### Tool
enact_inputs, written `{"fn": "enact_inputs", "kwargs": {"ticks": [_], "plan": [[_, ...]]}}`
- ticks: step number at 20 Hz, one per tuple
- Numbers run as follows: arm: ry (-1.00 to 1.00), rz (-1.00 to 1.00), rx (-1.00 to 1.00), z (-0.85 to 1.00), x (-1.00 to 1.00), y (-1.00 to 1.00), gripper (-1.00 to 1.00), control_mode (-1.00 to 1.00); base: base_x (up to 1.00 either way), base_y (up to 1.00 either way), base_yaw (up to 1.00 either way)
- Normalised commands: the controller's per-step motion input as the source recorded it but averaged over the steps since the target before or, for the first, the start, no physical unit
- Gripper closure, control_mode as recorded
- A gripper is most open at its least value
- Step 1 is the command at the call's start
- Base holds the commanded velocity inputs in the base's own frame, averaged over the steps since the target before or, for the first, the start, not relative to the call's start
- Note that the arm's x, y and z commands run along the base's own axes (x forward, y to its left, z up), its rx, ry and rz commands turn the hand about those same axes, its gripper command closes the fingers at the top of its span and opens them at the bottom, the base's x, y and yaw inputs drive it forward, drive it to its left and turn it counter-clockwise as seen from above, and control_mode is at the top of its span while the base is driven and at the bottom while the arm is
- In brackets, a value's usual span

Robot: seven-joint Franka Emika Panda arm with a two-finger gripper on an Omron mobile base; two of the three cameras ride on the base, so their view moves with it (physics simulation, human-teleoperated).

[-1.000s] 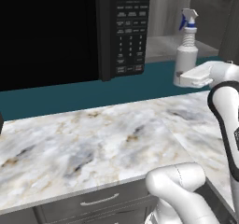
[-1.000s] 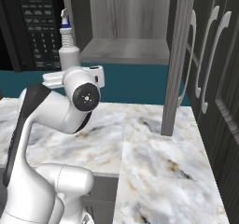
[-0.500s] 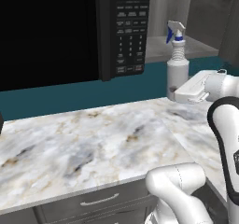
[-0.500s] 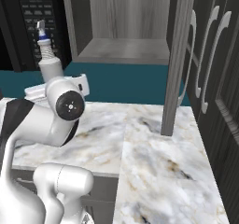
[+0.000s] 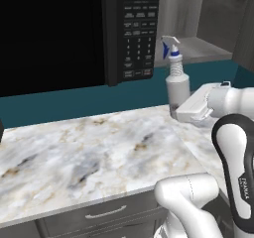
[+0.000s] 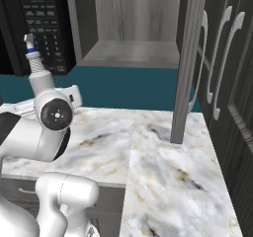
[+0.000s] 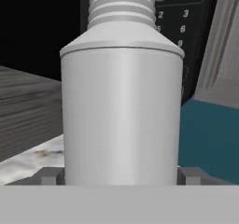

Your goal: Move the cutting board and knife to the sink. Then move spray from the cabinet to the counter.

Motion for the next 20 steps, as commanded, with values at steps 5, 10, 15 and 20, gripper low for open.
{"fn": "enact_inputs", "kwargs": {"ticks": [5, 10, 15, 20], "plan": [[0.07, 0.00, 0.00, -0.38, -0.07, 0.14, 1.00, -1.00, 0.00, 0.00, 0.00], [0.04, 0.00, 0.00, -0.42, -0.04, 0.13, 1.00, -1.00, 0.00, 0.00, 0.00], [0.00, 0.00, 0.00, -0.47, 0.00, 0.13, 1.00, -1.00, 0.00, 0.00, 0.00], [-0.05, 0.00, 0.00, -0.47, 0.02, 0.17, 1.00, -1.00, 0.00, 0.00, 0.00]]}}
